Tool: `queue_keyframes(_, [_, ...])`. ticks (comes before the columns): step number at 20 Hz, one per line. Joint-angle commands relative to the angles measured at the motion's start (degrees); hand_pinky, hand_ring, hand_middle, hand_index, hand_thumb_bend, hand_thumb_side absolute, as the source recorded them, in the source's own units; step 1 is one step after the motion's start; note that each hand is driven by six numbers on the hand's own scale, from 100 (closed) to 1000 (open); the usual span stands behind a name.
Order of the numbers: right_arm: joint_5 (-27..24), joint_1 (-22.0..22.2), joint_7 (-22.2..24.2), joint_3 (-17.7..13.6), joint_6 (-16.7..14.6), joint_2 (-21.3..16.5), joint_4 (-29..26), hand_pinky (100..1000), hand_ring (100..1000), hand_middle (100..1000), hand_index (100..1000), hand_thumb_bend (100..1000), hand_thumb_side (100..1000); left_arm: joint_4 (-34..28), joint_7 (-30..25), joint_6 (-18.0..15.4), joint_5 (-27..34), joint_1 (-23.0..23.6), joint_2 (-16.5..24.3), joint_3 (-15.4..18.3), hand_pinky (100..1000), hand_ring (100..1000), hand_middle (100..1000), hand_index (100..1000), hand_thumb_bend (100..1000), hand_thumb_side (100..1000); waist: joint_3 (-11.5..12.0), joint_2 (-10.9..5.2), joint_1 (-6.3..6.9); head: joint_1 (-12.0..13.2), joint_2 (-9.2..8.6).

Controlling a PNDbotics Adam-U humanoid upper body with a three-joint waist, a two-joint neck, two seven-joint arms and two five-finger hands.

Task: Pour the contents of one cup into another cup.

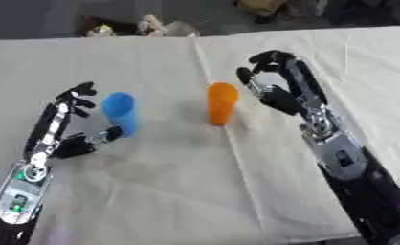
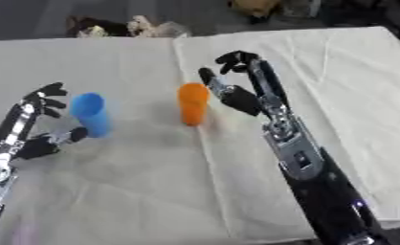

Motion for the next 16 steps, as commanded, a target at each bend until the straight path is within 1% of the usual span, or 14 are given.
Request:
queue_keyframes(1, [-0.16, -1.04, -0.13, -0.03, -0.09, -0.38, -1.45, 797, 855, 522, 694, 428, 598, 1.4, 0.99, -0.32, -0.67, -1.88, -0.17, -0.14, 617, 693, 762, 927, 804, 631, -0.15, -0.73, -0.04, 0.26, -0.56])
queue_keyframes(9, [-0.27, -1.14, -0.03, 0.11, -0.16, -0.35, -1.54, 797, 855, 521, 694, 423, 605, 5.3, 3.08, -0.39, -2.36, -5.11, -1.24, 0.13, 614, 680, 748, 923, 797, 626, -0.66, -0.36, -0.24, 0.37, -0.84])
queue_keyframes(16, [-0.42, -1.29, 0.0, 0.21, -0.2, -0.36, -1.6, 797, 855, 520, 693, 418, 610, 8.34, 3.39, -0.87, -4.07, -7.41, -1.7, -0.14, 610, 667, 730, 914, 801, 636, -1.18, 0.1, -0.32, 0.5, -0.91])
